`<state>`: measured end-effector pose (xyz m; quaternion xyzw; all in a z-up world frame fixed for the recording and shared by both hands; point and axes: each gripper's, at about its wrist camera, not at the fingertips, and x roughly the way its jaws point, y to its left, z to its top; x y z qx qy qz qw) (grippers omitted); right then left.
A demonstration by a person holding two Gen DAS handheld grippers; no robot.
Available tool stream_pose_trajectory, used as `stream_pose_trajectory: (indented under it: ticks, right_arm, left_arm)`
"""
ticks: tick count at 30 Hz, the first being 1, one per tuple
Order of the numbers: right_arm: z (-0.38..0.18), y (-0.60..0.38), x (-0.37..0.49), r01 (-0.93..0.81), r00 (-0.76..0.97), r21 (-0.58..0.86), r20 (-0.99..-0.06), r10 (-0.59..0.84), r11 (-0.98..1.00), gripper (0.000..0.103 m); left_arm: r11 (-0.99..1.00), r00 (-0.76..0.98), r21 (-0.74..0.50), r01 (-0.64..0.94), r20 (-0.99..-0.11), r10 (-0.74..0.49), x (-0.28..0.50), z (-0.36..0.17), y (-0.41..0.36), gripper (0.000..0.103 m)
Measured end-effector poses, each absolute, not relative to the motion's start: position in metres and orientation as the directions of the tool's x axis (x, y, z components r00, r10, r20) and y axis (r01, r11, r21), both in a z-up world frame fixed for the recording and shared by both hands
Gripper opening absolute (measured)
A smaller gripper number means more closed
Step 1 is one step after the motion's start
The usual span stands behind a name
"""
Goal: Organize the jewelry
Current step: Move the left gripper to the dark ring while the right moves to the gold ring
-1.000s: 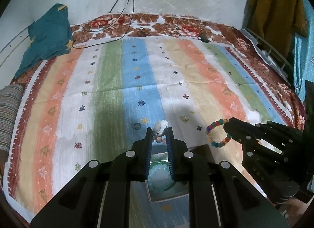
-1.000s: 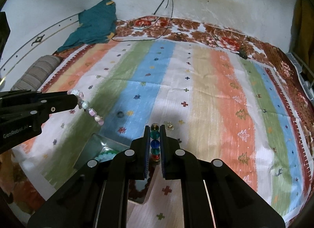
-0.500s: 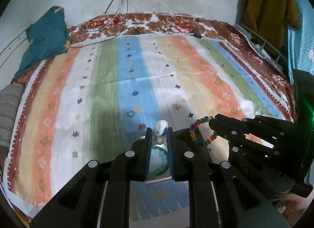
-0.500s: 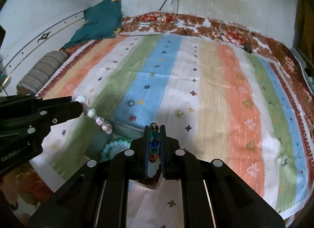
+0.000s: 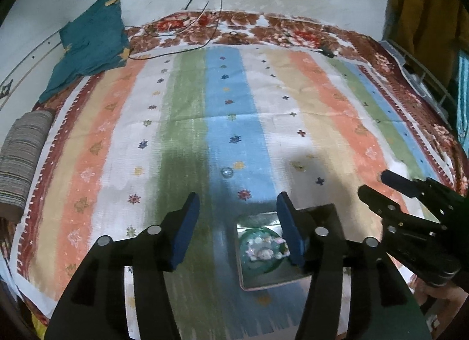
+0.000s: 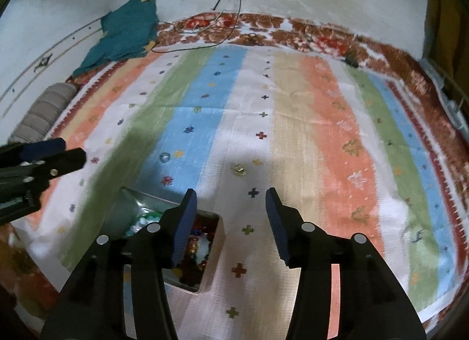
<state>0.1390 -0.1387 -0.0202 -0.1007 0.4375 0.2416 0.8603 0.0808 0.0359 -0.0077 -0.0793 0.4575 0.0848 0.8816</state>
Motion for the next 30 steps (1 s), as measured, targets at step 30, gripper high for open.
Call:
stream_pose_trajectory:
  ticks: [30]
  right_arm:
    - [-0.065, -0.120, 0.203, -0.469, 0.445, 0.022, -0.858, 0.257, 0.883, 0.077]
  left_arm:
    - [0.959, 0.436, -0.034, -0.280, -0.895, 0.095, 0.154, -0.054, 0.064, 0.076]
